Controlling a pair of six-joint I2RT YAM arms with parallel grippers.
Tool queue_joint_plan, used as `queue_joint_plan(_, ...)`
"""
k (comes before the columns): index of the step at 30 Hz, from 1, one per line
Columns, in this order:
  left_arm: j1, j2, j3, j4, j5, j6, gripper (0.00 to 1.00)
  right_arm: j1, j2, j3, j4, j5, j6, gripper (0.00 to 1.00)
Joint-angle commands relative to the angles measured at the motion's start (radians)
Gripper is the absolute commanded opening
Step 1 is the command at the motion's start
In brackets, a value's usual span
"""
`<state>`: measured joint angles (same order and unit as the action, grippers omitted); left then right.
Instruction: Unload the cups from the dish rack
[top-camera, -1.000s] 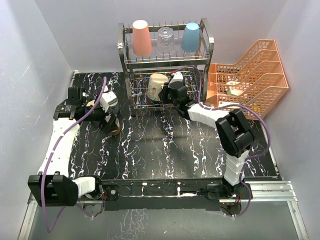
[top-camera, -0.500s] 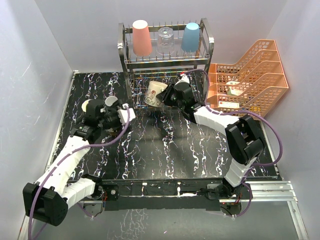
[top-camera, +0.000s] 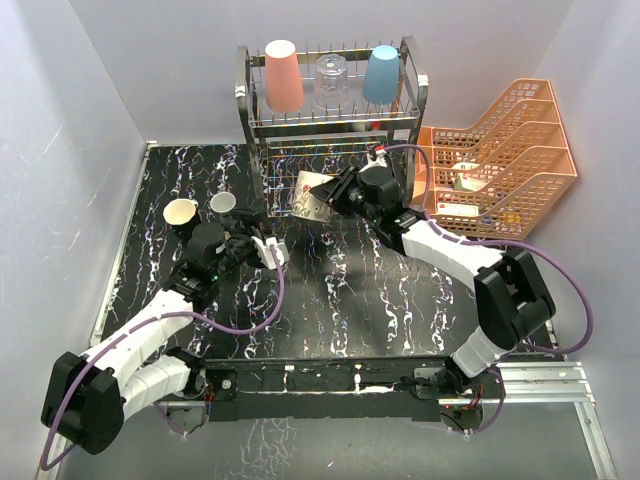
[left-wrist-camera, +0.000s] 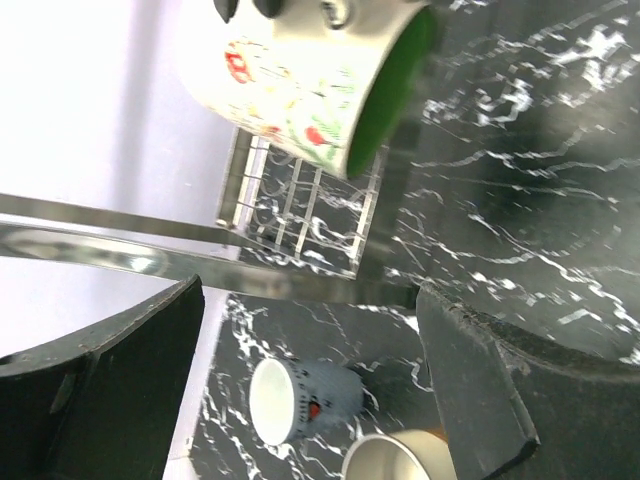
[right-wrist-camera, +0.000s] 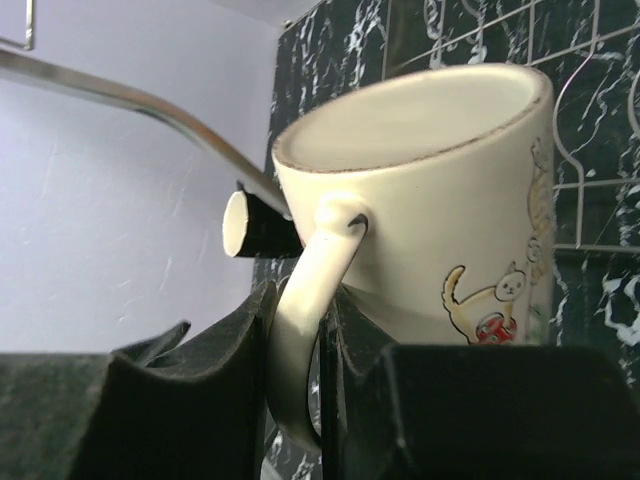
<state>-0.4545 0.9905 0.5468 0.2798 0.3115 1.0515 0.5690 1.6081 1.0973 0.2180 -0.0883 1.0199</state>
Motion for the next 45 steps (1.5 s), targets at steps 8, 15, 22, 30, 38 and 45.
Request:
queue_joint_plan(8, -0.053, -0.033, 0.014, 0.073, 0.077, -0.095, 0.85, 0.029, -0.211, -0.099, 0.236, -0.044, 0.248, 0.08)
queue_joint_plan(15, -0.198, -0.079, -0.024, 0.056, -0.065, -0.242, 0.84, 0.087, -0.258, -0.123, 0.214, 0.024, 0.412, 0.08)
queue_joint_plan(22, -0.248, -0.1, -0.04, 0.039, -0.169, -0.402, 0.82, 0.156, -0.311, -0.137, 0.202, 0.111, 0.512, 0.08)
queue_joint_plan(30, -0.259, -0.118, 0.013, 0.008, -0.312, -0.643, 0.82, 0.216, -0.317, -0.14, 0.247, 0.162, 0.636, 0.08)
queue_joint_plan(38, -0.257, -0.052, 0.091, 0.033, -0.337, -0.735, 0.76, 0.275, -0.321, -0.134, 0.282, 0.192, 0.7, 0.08)
queue_joint_plan(45, -0.233, -0.037, 0.057, 0.104, -0.322, -0.679, 0.56, 0.303, -0.355, -0.161, 0.288, 0.209, 0.734, 0.08)
